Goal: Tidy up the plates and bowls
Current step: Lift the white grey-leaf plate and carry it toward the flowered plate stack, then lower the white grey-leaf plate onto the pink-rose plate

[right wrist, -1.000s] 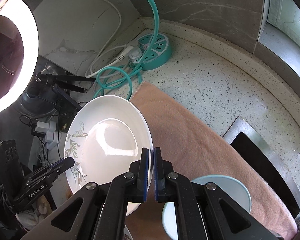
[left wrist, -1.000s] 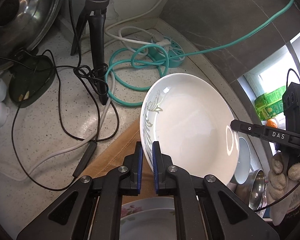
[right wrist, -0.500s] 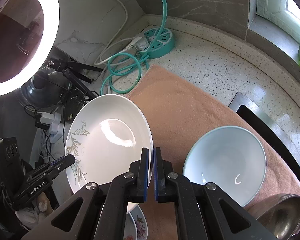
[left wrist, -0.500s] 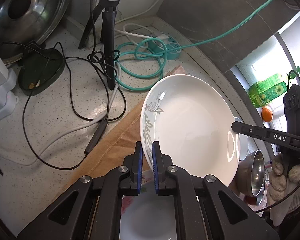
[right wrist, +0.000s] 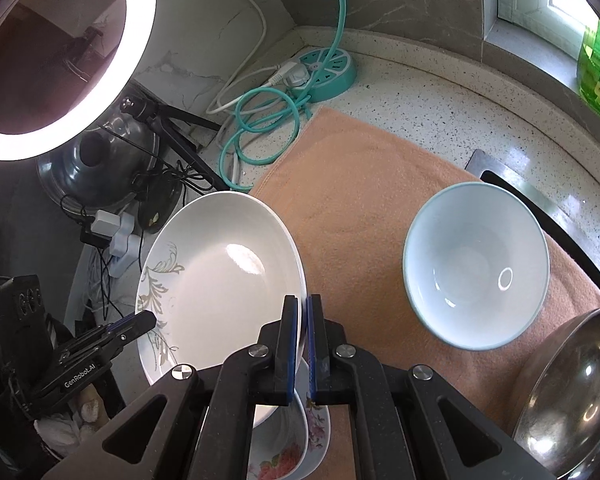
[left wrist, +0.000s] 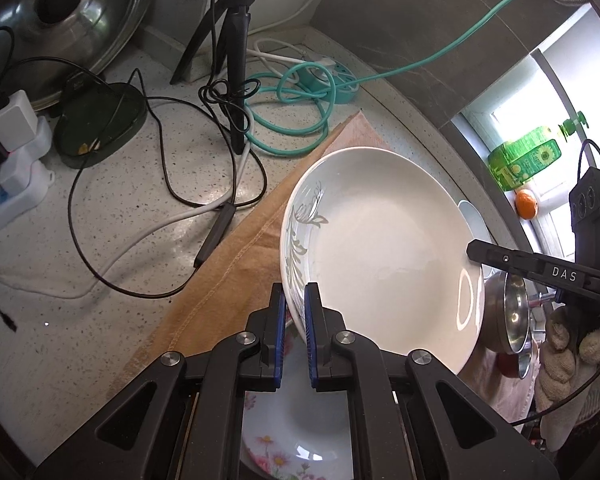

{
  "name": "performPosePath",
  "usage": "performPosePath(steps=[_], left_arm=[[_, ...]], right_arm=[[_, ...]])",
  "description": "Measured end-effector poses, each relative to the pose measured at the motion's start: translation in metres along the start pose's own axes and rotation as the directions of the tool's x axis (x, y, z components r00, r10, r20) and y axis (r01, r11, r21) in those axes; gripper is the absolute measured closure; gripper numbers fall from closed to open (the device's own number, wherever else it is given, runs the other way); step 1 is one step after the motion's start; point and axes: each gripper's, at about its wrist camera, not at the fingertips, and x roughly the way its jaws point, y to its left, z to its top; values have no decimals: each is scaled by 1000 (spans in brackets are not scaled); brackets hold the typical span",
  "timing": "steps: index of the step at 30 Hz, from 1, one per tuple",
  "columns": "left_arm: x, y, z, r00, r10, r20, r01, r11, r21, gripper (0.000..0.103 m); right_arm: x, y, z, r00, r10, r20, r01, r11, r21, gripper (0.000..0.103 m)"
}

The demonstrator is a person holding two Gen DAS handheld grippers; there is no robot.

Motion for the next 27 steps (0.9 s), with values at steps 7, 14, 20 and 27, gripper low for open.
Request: performPosePath(steps=[7, 14, 20, 27], left_arm=[[-5, 8, -8, 1000, -6, -7, 6, 1000, 18, 96], [-7, 14, -20, 1000, -8, -30, 10, 999, 42, 96], [-8, 16, -29, 999, -14, -41, 16, 998, 55, 96], [-11, 15, -39, 999, -14, -50, 18, 997, 78, 96]], right_arm=[[-2, 7, -20, 1000, 3, 20, -3, 1000, 17, 99], [-2, 11, -40, 1000, 2, 31, -3, 999, 41, 99], [-2, 10, -57, 1000, 0, 31, -2, 998, 60, 99], [-5, 9, -75, 999, -1, 41, -2, 997, 79, 99]])
